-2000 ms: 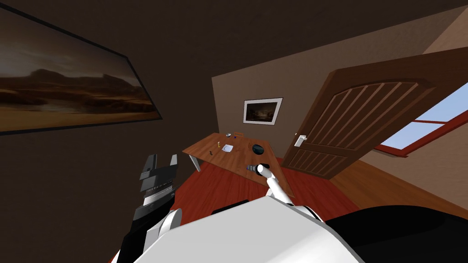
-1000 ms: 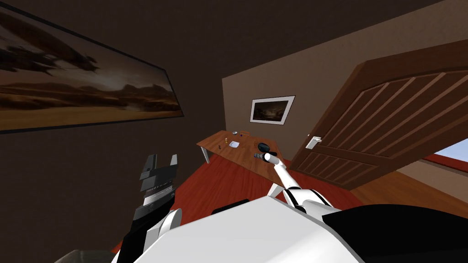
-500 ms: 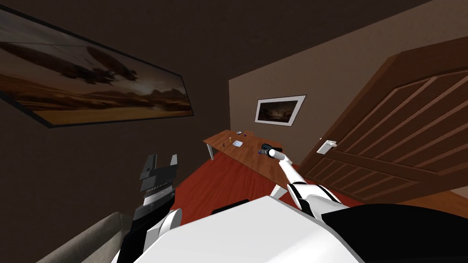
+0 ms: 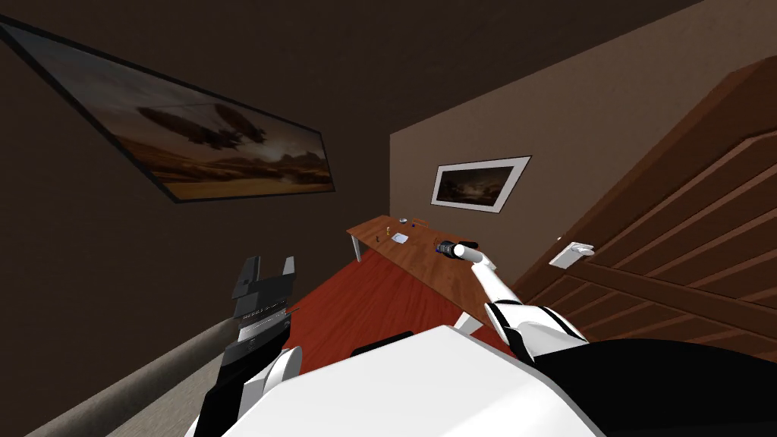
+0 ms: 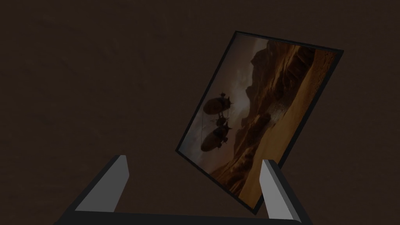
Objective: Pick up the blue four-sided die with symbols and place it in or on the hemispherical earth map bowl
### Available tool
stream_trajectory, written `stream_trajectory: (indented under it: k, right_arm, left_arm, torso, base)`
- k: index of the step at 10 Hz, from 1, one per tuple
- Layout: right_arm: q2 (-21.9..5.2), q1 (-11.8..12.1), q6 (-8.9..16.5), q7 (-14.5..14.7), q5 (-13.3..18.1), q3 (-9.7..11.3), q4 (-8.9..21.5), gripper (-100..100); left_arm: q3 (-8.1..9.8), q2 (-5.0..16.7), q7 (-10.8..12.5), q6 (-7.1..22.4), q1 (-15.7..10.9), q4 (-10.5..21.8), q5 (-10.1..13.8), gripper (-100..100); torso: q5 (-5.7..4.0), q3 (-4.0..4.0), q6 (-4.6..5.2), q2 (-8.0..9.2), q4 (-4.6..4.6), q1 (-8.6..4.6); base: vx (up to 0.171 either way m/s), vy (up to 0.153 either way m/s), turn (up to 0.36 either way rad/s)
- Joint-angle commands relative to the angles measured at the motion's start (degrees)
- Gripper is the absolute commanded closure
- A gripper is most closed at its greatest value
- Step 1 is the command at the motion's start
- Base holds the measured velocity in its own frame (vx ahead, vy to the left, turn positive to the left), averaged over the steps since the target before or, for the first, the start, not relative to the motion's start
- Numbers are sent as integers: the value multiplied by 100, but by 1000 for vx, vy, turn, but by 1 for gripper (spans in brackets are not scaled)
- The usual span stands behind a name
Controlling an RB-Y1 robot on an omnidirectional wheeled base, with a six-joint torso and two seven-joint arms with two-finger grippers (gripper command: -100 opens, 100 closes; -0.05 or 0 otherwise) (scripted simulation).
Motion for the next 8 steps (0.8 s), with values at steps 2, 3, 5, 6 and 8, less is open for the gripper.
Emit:
stream_trajectory:
  k: [2, 3, 5, 6, 8]
  right_arm:
    - [-418, 179, 108, -408, -105, -249, -45, 100]
    - [-563, 239, 144, -562, -133, -339, -24, 100]
    - [-699, 308, 180, -718, -163, -431, 1, 100]
    - [-826, 386, 216, -867, -193, -525, 30, 100]
    - [-1052, 566, 286, -1182, -255, -712, 99, 100]
  left_arm:
    - [0, 0, 0, 0, 0, 0, 0, 0]
    - [0, 0, 0, 0, 0, 0, 0, 0]
    - [1, 0, 0, 0, 2, 0, 0, 0]
    - [1, 0, 0, 0, 1, 0, 0, 0]
    - [1, 1, 0, 0, 1, 0, 0, 0]
  torso:
    - [-4, 5, 7, 9, 0, -9]
    - [-8, 6, 9, 12, 0, -20]
    - [-12, 0, 18, 1, -3, -17]
    - [-11, -4, 11, -5, -4, -12]
    - [-16, -5, 0, -7, -4, -27]
  base:
    - [-105, -112, 360]
    - [-99, -115, 337]
    - [-58, -77, 173]
    - [-70, -113, 381]
    - [-94, -145, 452]
